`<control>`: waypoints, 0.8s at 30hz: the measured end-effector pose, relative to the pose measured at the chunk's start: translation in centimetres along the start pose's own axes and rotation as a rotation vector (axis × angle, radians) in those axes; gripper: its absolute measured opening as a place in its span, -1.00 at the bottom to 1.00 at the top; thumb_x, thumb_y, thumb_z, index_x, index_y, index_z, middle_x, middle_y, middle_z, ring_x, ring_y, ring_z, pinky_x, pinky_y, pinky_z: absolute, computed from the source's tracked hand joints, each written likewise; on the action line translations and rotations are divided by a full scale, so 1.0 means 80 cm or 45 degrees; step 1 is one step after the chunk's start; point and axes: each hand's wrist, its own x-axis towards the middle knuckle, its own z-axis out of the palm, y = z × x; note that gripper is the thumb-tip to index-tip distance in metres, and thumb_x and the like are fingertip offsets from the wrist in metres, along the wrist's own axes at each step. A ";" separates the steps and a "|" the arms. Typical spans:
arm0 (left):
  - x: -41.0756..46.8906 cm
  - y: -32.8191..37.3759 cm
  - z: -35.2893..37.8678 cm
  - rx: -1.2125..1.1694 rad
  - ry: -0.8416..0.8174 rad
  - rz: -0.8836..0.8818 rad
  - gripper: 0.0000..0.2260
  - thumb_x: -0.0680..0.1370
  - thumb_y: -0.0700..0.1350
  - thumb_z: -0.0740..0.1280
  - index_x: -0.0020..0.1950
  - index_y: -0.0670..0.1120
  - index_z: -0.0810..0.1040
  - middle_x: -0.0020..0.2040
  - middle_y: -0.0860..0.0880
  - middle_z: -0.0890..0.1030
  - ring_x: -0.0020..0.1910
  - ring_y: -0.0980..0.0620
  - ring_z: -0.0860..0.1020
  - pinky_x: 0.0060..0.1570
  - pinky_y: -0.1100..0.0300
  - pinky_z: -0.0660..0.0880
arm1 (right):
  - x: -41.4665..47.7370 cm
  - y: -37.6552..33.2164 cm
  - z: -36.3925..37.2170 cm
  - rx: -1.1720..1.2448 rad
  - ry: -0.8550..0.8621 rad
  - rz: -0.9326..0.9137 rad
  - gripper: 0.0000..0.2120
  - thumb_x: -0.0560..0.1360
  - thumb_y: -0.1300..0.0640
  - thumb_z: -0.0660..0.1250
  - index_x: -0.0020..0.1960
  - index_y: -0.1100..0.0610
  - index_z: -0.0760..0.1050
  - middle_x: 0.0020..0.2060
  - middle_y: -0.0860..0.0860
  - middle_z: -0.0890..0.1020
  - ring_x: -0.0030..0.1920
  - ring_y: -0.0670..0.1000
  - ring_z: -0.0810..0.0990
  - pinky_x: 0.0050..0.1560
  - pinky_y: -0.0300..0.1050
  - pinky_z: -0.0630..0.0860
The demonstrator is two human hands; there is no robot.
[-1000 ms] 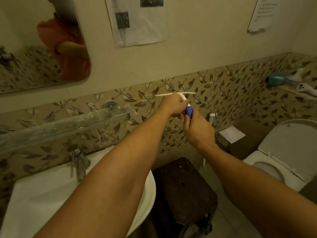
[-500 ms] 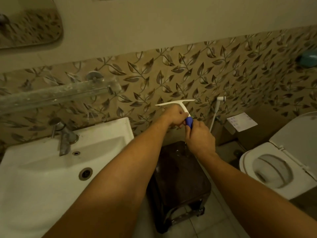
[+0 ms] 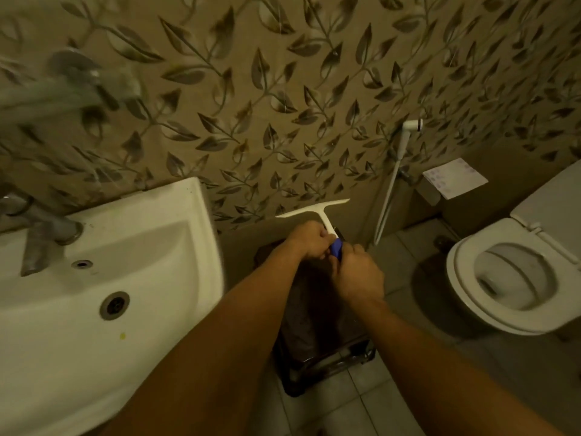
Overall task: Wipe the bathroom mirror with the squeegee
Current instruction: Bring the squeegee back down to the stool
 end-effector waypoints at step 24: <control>0.136 -0.168 0.120 -0.015 -0.160 -0.219 -0.78 0.64 -0.04 0.27 -0.13 -0.11 0.57 -0.08 -0.14 0.69 -0.09 -0.08 0.67 0.01 0.05 0.57 | 0.048 0.066 0.212 -0.028 -0.313 0.073 -0.59 0.64 -0.09 0.28 0.40 0.09 0.41 0.18 0.08 0.54 0.12 0.08 0.58 0.03 -0.02 0.59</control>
